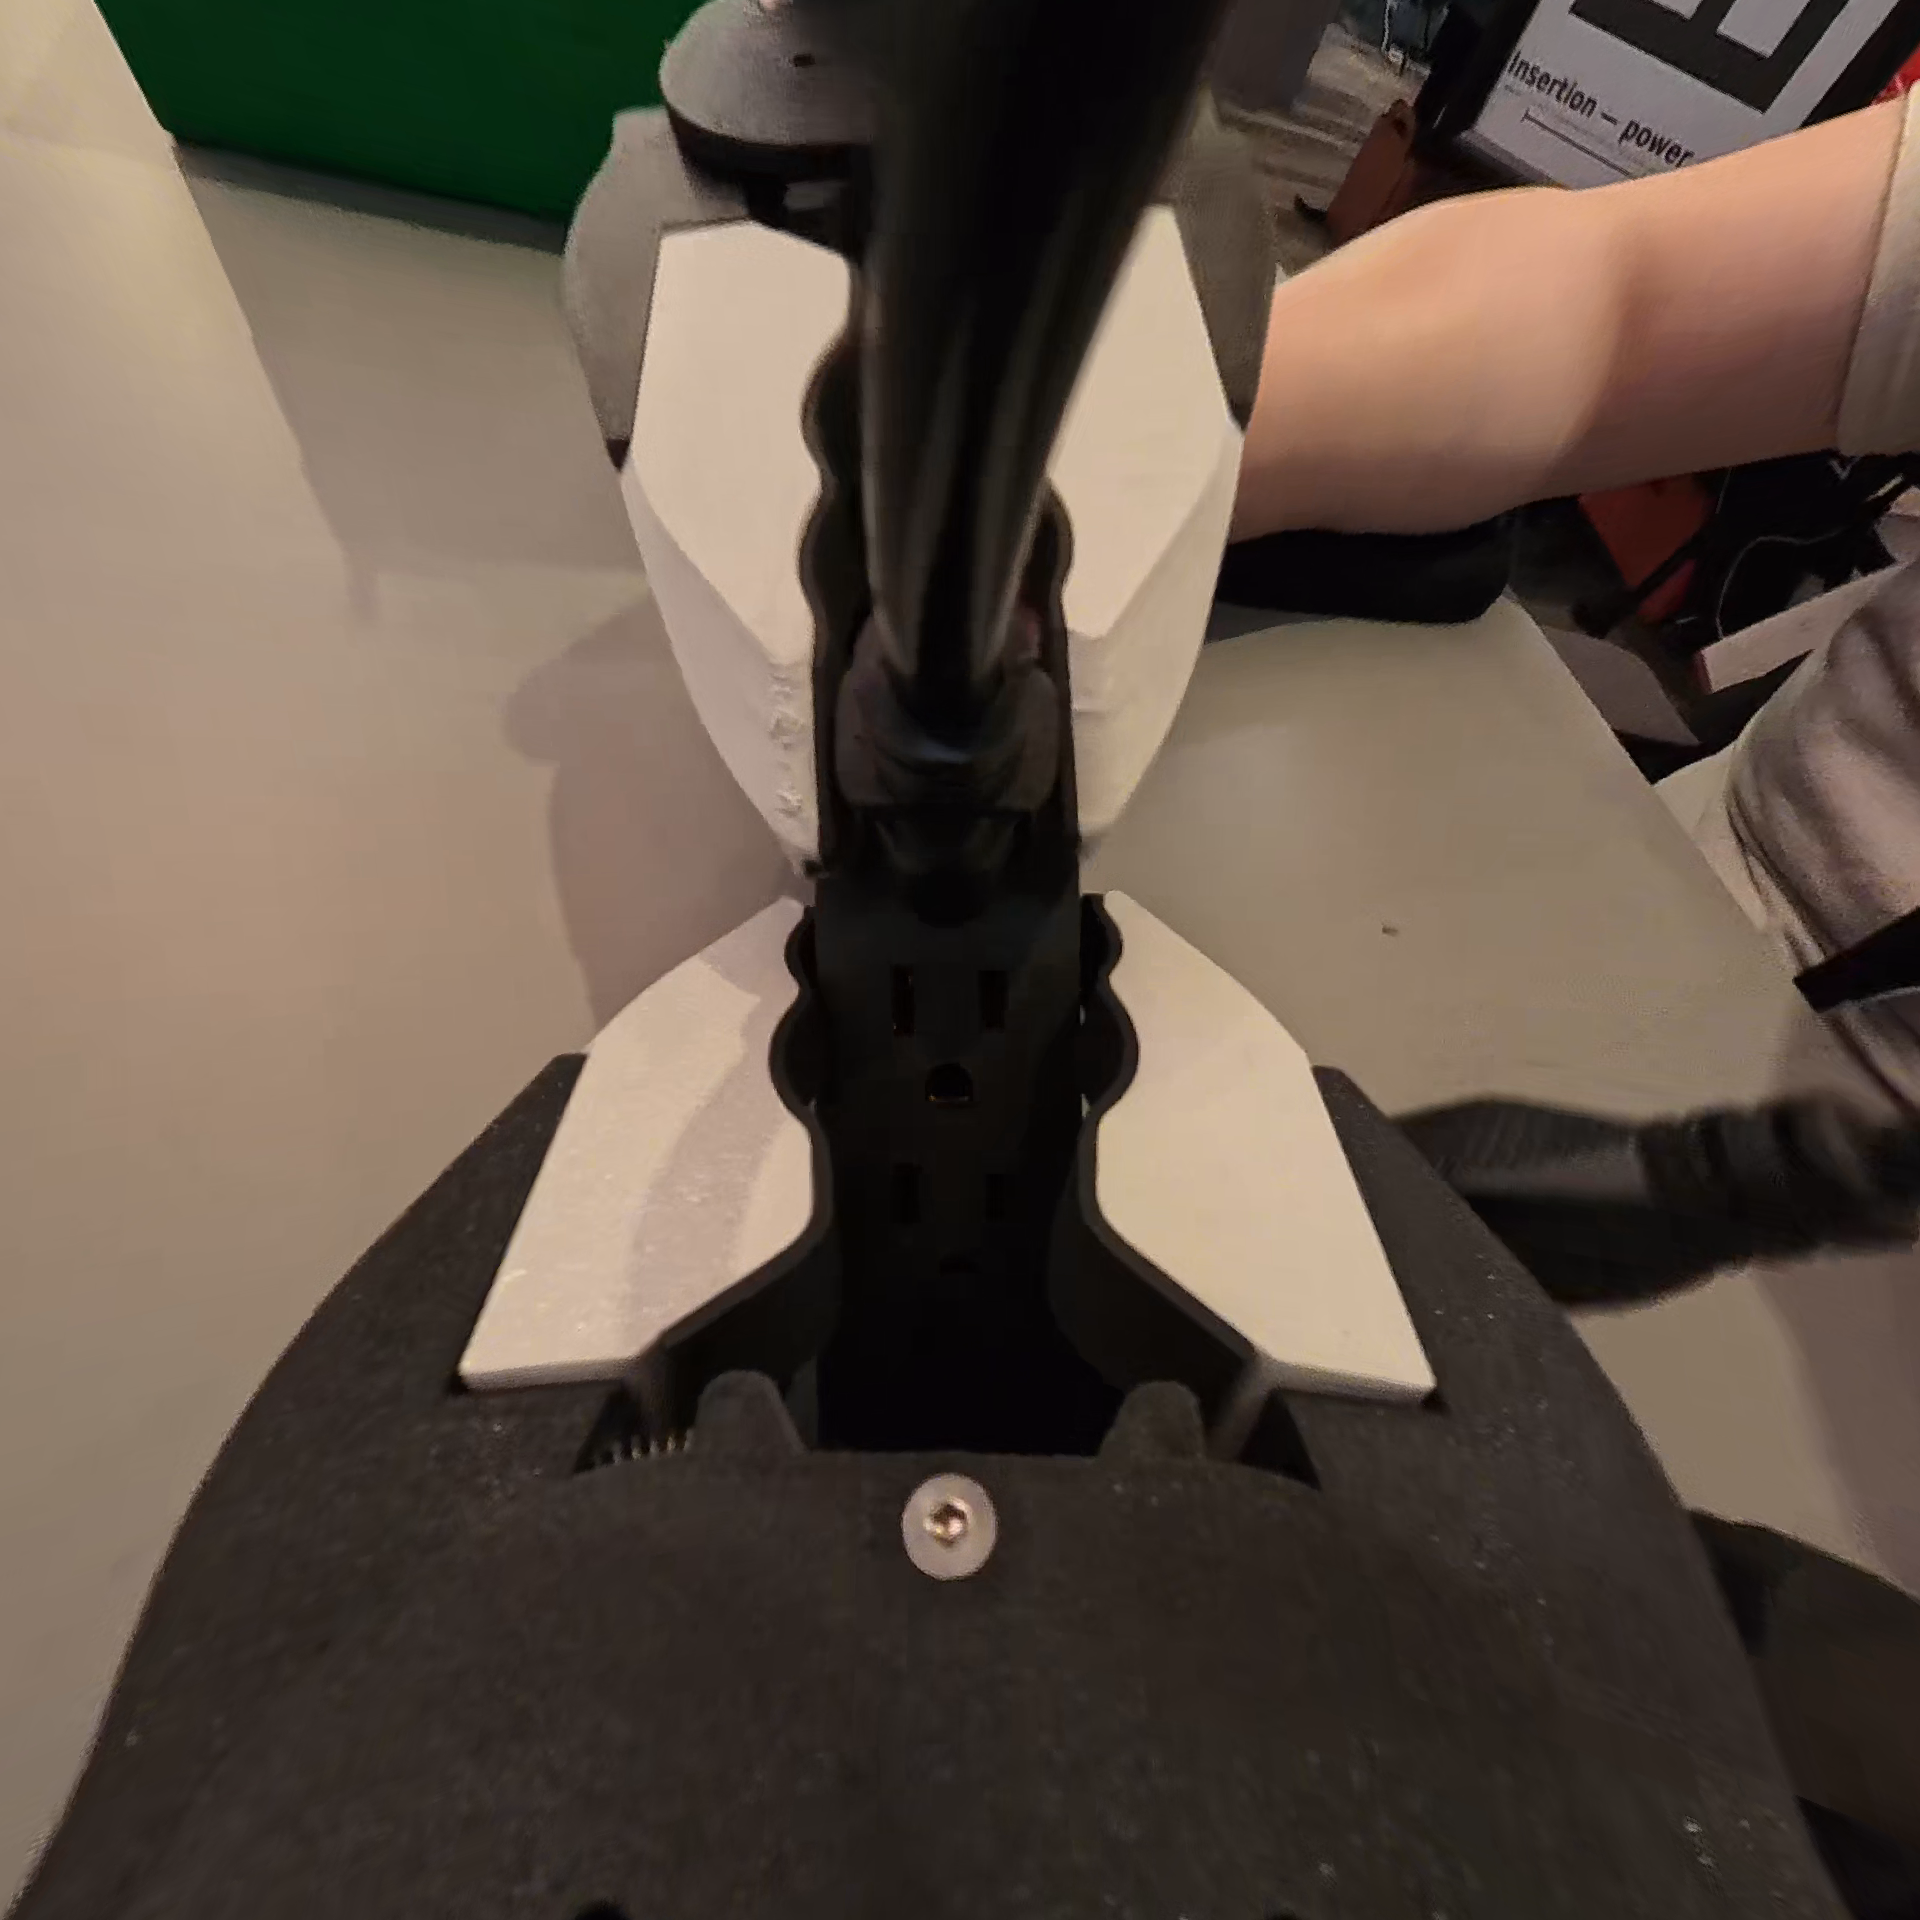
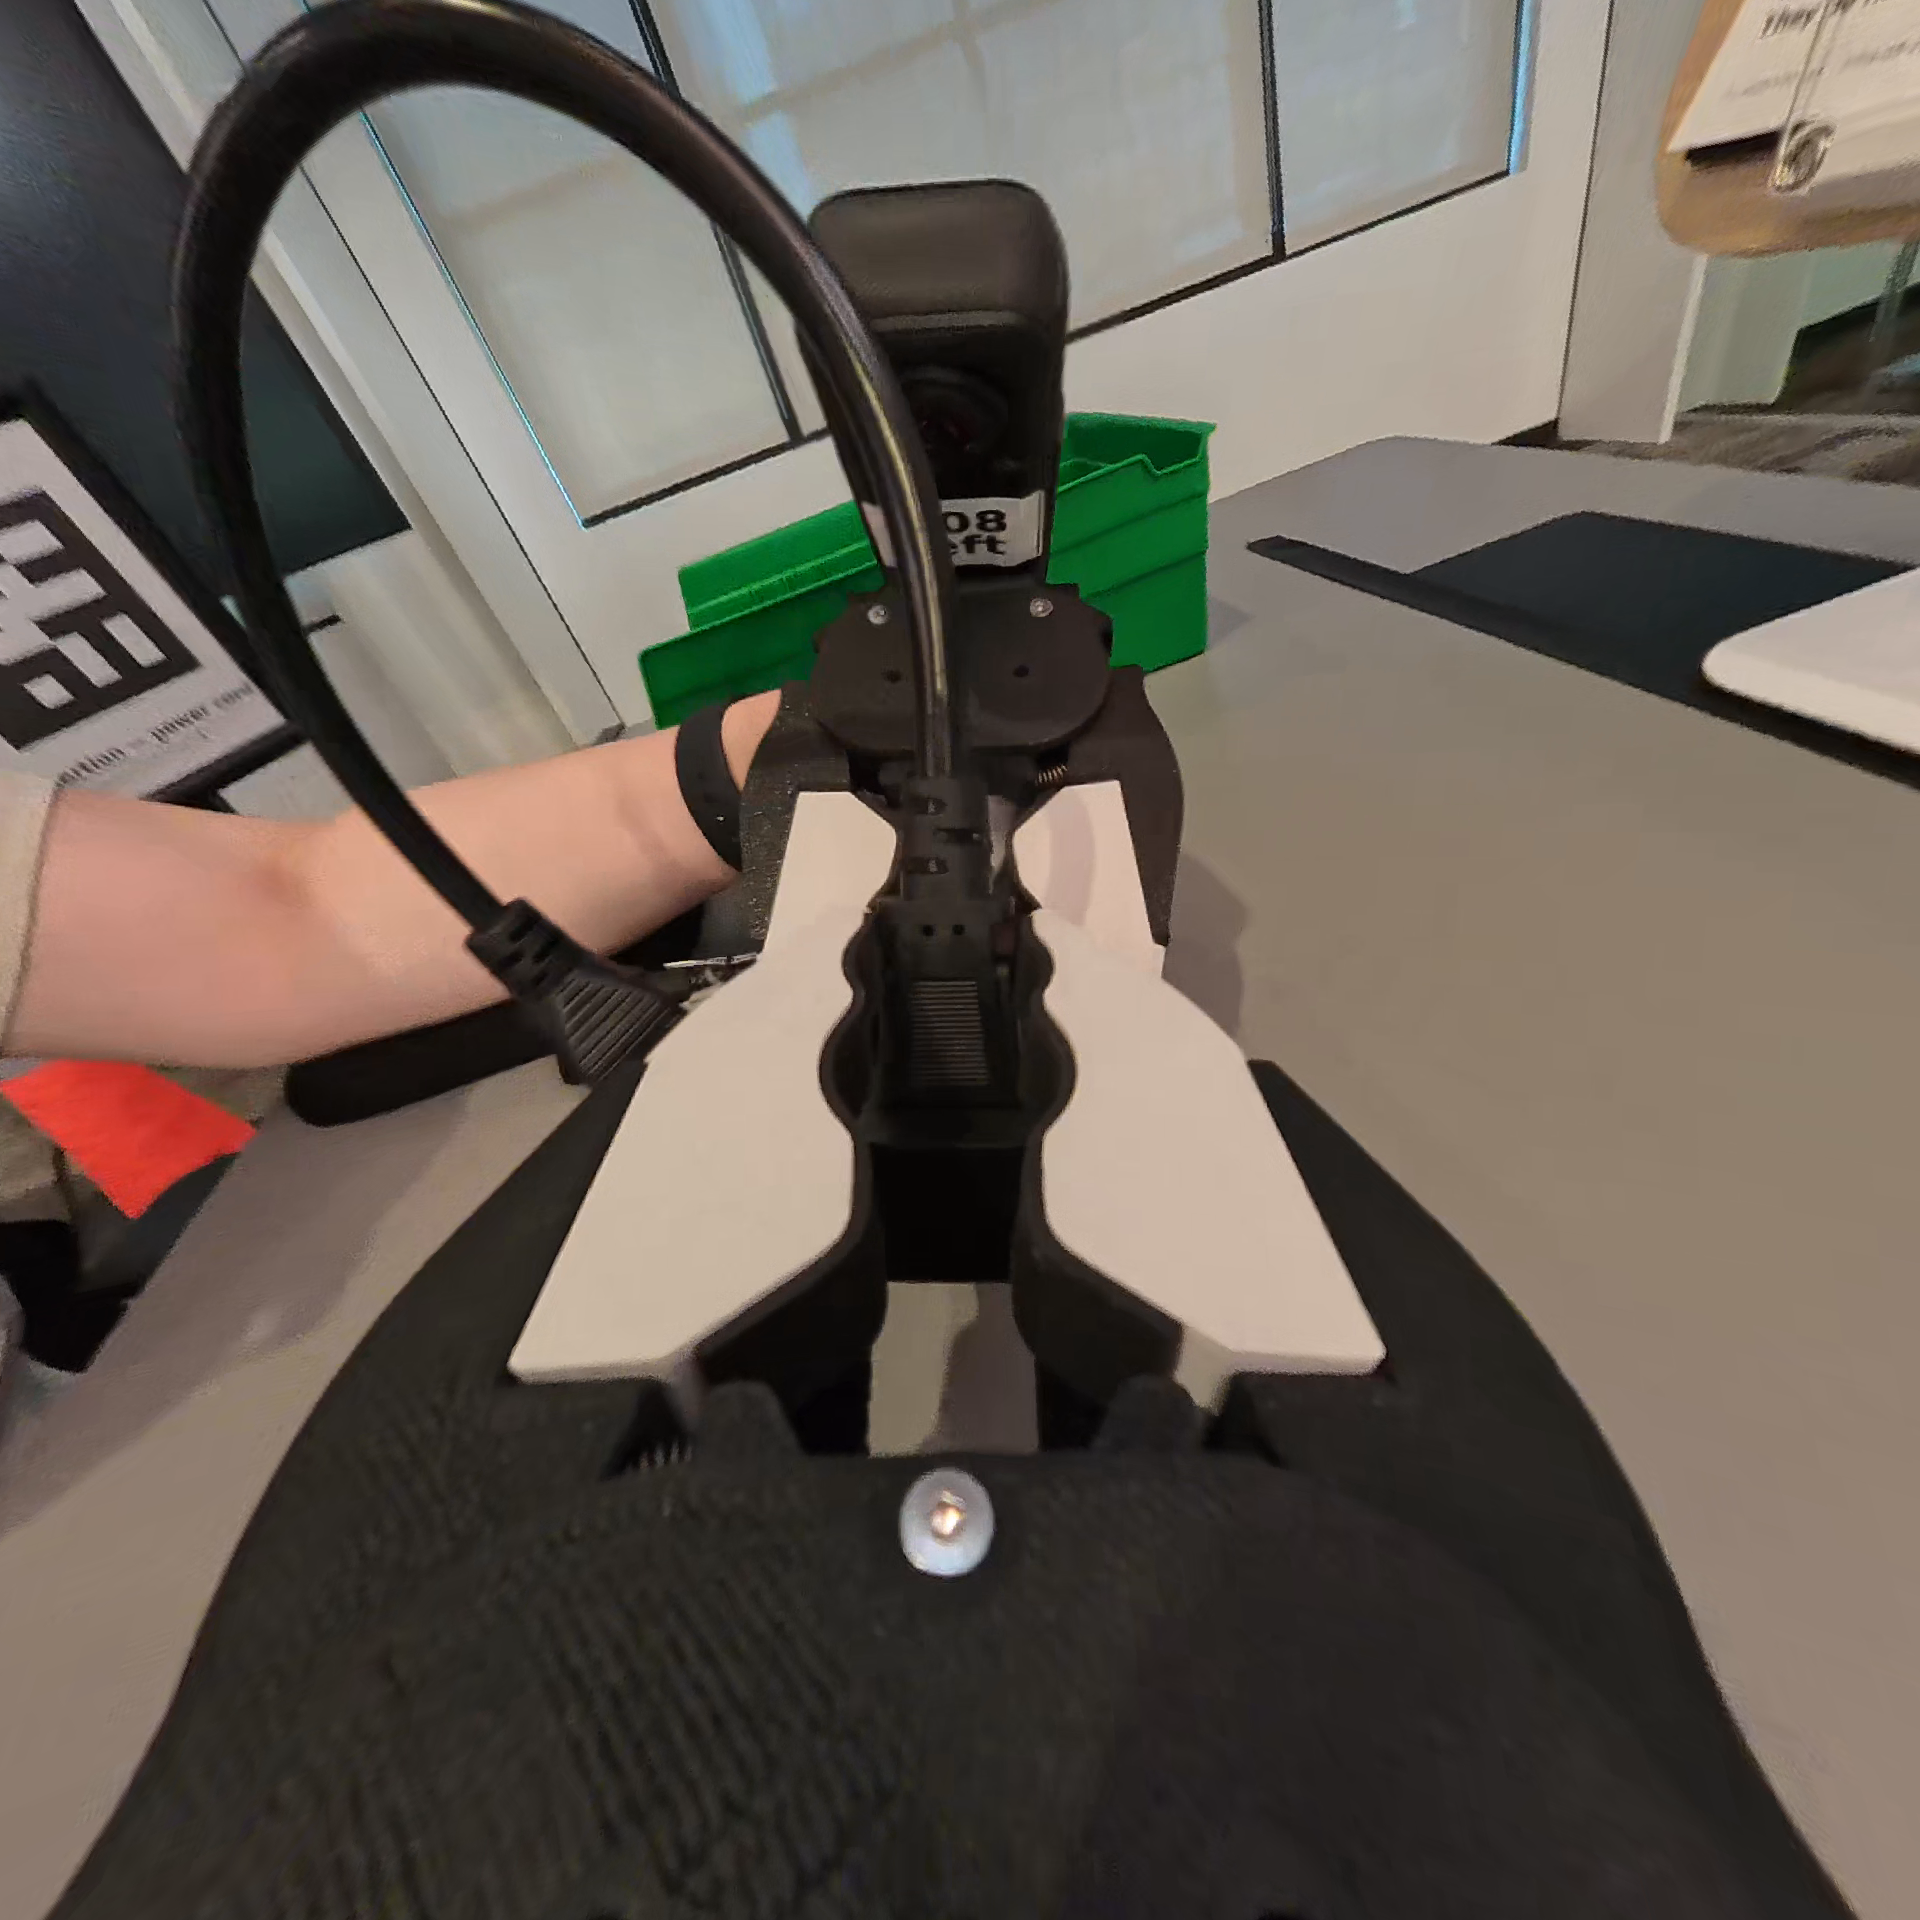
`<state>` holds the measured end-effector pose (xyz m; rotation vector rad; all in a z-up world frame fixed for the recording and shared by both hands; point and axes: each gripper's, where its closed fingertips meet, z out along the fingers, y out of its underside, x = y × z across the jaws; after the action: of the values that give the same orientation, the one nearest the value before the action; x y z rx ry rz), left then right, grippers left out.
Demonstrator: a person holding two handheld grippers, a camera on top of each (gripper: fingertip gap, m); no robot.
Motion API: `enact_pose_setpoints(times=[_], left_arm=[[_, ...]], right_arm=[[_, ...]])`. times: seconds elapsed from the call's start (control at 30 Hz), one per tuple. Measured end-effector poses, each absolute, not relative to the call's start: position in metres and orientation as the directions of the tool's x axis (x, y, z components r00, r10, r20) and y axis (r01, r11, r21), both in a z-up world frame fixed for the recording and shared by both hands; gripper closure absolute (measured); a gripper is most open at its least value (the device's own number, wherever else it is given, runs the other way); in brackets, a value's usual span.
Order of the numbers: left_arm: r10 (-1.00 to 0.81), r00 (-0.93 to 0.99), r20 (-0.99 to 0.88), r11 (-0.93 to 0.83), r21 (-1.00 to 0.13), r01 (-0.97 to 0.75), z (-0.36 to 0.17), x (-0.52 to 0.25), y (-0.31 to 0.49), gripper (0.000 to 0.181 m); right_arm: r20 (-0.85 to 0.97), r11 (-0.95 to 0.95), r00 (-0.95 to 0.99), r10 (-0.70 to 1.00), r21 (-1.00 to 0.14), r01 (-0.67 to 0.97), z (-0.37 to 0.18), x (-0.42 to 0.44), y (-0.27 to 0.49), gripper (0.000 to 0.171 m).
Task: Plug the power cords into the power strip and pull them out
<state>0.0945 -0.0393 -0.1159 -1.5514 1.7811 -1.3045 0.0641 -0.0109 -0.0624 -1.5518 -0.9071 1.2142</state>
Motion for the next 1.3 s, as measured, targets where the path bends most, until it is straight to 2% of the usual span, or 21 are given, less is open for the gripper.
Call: enact_pose_setpoints(times=[0.17,0.33,0.4,0.8,1.03,1.3], left_arm=[[-0.934,-0.258,0.246,-0.071,-0.839,-0.539,-0.119,0.103,-0.042,0.13],[-0.934,-0.249,0.256,-0.105,-0.864,-0.493,-0.112,0.109,-0.044,0.13],[-0.92,-0.24,0.31,-0.165,-0.861,-0.48,-0.108,0.114,-0.046,0.13],[-0.946,-0.173,0.274,-0.144,-0.834,-0.532,-0.12,0.119,-0.039,0.128],[-0.821,-0.289,0.492,-0.334,-0.825,-0.456,-0.093,0.114,-0.047,0.134],[-0.839,-0.248,0.484,-0.32,-0.808,-0.494,-0.095,0.095,-0.037,0.136]], right_arm=[[-0.267,-0.28,0.251,0.931,-0.96,0.018,-0.064,0.064,-0.012,0.147],[-0.305,-0.301,0.265,0.915,-0.952,-0.053,-0.058,0.066,-0.011,0.149],[-0.35,-0.334,0.266,0.898,-0.937,-0.105,-0.054,0.069,-0.009,0.149],[-0.51,-0.47,0.311,0.802,-0.86,-0.198,-0.062,0.076,0.006,0.149],[-0.405,-0.379,0.181,0.896,-0.911,-0.164,-0.047,0.072,-0.008,0.147],[-0.396,-0.372,0.174,0.902,-0.915,-0.154,-0.049,0.072,-0.009,0.147]])
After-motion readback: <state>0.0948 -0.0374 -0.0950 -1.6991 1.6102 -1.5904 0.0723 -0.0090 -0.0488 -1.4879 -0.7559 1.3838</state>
